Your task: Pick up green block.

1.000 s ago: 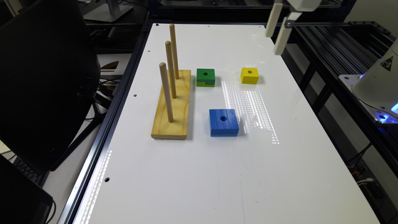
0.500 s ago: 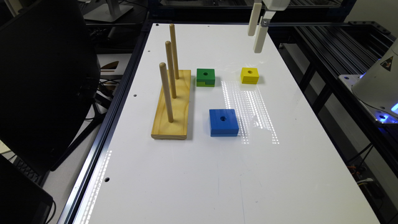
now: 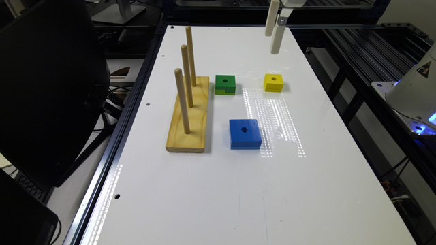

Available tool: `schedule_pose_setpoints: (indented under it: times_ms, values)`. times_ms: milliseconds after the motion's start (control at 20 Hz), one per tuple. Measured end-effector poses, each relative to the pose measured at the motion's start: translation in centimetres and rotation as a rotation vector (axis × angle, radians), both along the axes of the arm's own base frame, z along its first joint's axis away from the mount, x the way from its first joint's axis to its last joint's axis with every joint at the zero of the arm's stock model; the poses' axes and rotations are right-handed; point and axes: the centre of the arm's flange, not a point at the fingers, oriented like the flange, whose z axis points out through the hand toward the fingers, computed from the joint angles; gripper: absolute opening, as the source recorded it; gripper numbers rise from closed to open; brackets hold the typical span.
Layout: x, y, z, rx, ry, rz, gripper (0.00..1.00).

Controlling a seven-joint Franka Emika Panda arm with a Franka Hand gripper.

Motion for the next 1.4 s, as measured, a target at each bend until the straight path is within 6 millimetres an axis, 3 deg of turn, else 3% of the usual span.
schedule_pose_setpoints:
  times_ms: [1050, 1400]
  values:
    - [4.6, -0.9, -0.4, 0.005, -0.004, 0.001, 1.00]
    - [7.0, -2.0, -0.6, -0.003, -0.012, -0.002, 1.00]
